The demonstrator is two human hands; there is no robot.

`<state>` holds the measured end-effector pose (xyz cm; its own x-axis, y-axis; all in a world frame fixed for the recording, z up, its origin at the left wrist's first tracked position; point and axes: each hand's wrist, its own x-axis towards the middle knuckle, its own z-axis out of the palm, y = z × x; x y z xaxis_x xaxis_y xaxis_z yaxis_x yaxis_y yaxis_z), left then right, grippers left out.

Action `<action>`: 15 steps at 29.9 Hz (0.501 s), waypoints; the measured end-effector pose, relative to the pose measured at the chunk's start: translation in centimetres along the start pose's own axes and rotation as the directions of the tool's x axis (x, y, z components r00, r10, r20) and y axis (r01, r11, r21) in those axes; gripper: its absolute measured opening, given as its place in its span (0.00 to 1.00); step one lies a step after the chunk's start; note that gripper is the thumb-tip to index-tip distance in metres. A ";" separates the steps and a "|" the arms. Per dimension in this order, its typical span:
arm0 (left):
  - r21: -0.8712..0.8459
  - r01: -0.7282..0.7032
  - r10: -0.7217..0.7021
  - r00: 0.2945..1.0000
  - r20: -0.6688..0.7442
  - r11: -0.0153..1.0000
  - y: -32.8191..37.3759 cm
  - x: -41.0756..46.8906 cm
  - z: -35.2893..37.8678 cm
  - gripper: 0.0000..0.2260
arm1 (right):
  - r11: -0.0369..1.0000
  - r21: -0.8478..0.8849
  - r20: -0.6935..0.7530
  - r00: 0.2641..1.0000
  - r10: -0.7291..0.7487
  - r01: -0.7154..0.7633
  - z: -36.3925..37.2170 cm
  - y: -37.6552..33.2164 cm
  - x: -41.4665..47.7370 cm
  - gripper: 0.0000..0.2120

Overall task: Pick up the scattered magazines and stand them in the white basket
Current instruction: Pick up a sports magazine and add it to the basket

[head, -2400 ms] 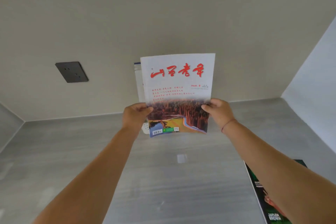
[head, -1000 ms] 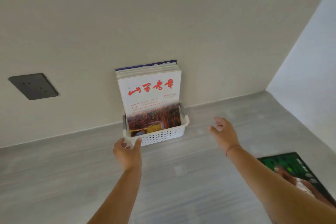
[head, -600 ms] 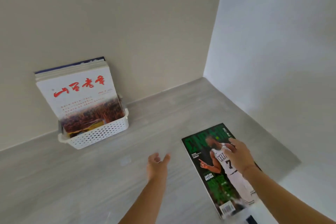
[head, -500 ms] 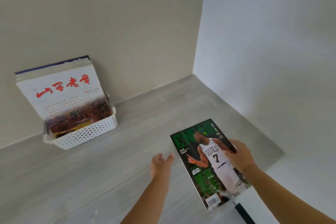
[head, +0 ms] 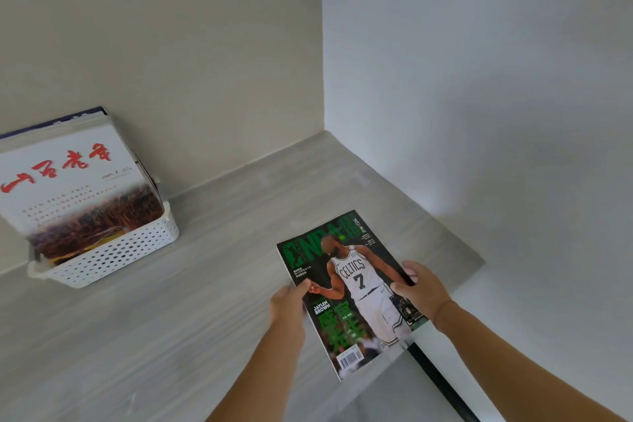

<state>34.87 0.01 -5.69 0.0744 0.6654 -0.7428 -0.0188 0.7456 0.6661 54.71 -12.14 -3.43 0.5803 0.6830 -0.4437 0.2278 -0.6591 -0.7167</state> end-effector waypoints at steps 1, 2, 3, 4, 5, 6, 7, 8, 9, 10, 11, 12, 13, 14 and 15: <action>-0.023 -0.002 0.002 1.000 0.029 1.000 0.1 -0.1 0.0 0.02 | 1.000 0.005 -0.004 1.000 0.005 -0.005 0.1 0.0 0.0 0.24; -0.035 -0.007 0.009 0.998 0.060 0.999 0.2 -0.2 0.1 0.01 | 1.000 0.011 -0.009 1.000 0.009 -0.008 0.1 0.1 0.0 0.23; -0.032 -0.016 0.018 0.996 0.090 0.999 0.2 -0.3 0.1 0.02 | 1.000 0.021 -0.008 1.000 0.016 -0.016 0.1 0.2 0.0 0.23; -0.018 -0.025 0.027 0.992 0.120 1.000 0.3 -0.5 0.1 0.04 | 0.999 0.034 0.001 0.999 0.032 -0.032 0.2 0.3 -0.1 0.24; 0.003 -0.040 0.039 0.989 0.140 0.999 0.4 -0.8 0.0 0.06 | 0.997 0.048 0.016 0.998 0.055 -0.055 0.3 0.4 -0.1 0.26; 0.021 -0.061 0.057 0.987 0.148 0.998 0.5 -0.8 -0.1 0.07 | 0.996 0.053 0.032 0.997 0.073 -0.074 0.4 0.5 -0.2 0.27; 0.033 -0.079 0.073 0.986 0.149 0.996 0.7 -0.9 -0.2 0.07 | 0.995 0.044 0.043 0.996 0.084 -0.086 0.5 0.6 -0.2 0.28; 0.037 -0.087 0.080 0.985 0.152 0.996 0.8 -1.0 -0.3 0.07 | 0.995 0.023 0.053 0.994 0.095 -0.096 0.6 0.6 -0.1 0.28; 0.038 -0.086 0.079 0.984 0.158 0.996 0.9 -1.2 -0.3 0.07 | 0.993 0.018 0.063 0.992 0.112 -0.114 0.6 0.6 -0.1 0.26; 0.041 -0.081 0.074 0.984 0.161 0.996 1.0 -1.2 -0.4 0.09 | 0.990 0.041 0.083 0.987 0.134 -0.138 0.6 0.5 0.0 0.24; 0.050 -0.077 0.068 0.985 0.157 0.996 1.0 -1.2 -0.5 0.13 | 0.984 0.083 0.121 0.982 0.148 -0.158 0.6 0.5 0.0 0.19; 0.060 -0.077 0.067 0.986 0.154 0.995 1.0 -1.3 -0.6 0.15 | 0.977 0.119 0.174 0.973 0.153 -0.175 0.7 0.3 0.0 0.16; 0.071 -0.081 0.070 0.986 0.150 0.994 0.9 -1.4 -0.6 0.17 | 0.972 0.140 0.224 0.963 0.153 -0.187 0.9 0.2 -0.1 0.14; 0.079 -0.080 0.068 0.987 0.147 0.994 0.7 -1.4 -0.6 0.18 | 0.969 0.154 0.258 0.955 0.148 -0.191 1.1 0.0 -0.2 0.12; 0.083 -0.075 0.063 0.988 0.143 0.994 0.6 -1.3 -0.7 0.19 | 0.968 0.169 0.274 0.952 0.135 -0.185 1.4 -0.1 -0.4 0.11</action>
<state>34.09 -0.37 -4.34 0.2152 0.6989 -0.6821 0.0582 0.6880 0.7234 53.37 -11.86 -3.93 0.3694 0.6478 -0.6662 -0.0196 -0.7113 -0.7026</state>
